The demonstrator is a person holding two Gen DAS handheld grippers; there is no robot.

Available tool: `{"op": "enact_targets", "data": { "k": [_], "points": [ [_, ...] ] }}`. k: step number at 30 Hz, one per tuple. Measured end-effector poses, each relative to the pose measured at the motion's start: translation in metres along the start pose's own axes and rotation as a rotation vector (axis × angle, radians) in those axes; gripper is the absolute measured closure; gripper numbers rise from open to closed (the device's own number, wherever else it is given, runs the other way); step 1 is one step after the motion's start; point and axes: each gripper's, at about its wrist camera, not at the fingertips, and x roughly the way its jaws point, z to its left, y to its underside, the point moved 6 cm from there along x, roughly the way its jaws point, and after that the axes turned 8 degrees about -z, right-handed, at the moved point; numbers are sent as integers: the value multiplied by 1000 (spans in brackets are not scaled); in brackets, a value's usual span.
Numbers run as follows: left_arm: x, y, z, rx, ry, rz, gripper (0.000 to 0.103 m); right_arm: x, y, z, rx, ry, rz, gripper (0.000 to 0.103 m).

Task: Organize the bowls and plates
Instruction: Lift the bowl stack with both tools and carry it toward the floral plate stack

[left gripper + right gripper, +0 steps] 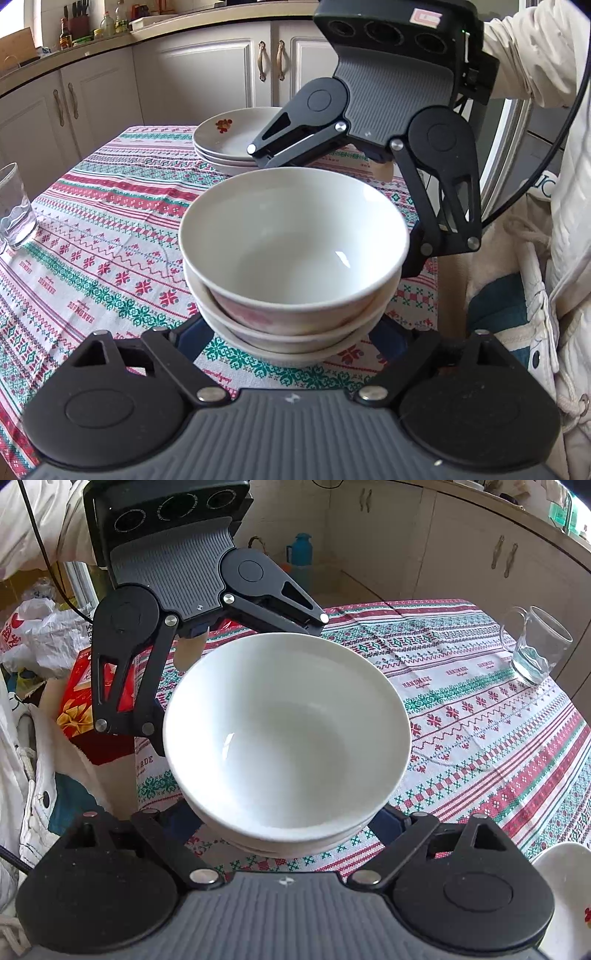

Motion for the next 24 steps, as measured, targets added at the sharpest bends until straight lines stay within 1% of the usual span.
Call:
{"op": "enact_targets", "data": {
  "k": [14, 24],
  "points": [
    [-1, -4, -1, -29, -9, -7, 14, -4, -2, 1, 2, 1, -2, 8],
    [4, -23, -5, -20, -17, -9, 14, -20, -2, -3, -7, 8, -11, 9]
  ]
}}
